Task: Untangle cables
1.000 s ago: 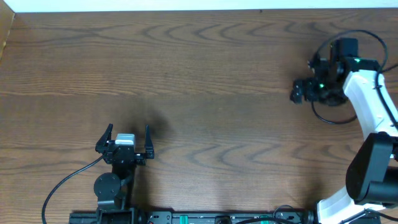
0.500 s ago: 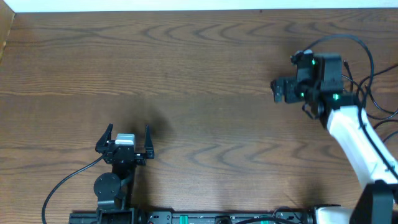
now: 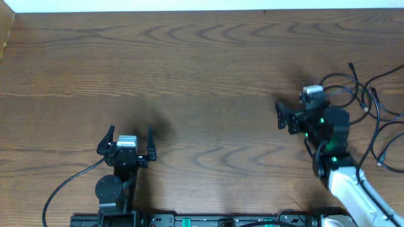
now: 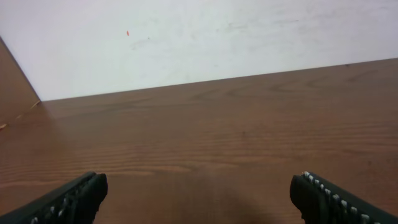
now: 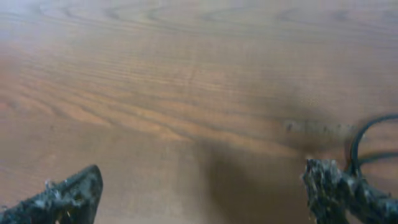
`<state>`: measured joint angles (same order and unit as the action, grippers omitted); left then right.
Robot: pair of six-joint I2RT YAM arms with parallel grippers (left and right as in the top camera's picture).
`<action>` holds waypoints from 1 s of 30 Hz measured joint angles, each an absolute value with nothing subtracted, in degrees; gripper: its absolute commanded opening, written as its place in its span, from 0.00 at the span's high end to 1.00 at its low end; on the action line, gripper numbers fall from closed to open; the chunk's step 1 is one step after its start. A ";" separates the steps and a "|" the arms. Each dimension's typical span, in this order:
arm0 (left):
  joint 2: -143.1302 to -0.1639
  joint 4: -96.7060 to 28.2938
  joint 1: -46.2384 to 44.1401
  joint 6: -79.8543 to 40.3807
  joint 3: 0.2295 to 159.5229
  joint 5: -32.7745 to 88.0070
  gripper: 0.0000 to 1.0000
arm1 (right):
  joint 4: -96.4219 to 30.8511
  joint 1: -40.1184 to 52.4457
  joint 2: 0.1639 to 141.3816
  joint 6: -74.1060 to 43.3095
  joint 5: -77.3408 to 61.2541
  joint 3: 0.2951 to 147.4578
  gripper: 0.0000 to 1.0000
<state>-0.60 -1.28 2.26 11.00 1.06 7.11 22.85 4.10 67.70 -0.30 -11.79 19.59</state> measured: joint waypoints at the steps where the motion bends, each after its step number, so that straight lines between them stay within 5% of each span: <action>1: -0.58 -1.28 2.26 11.00 1.06 7.14 0.02 | 26.15 4.10 66.89 -0.47 -11.90 17.61 0.01; 12: -0.58 -1.28 2.26 11.00 1.06 7.14 0.02 | 49.08 4.10 59.11 -0.93 -12.25 1.32 0.01; 30: -0.58 -1.26 2.28 11.00 1.06 7.14 0.02 | 31.38 4.10 41.71 -1.08 -11.57 0.36 0.01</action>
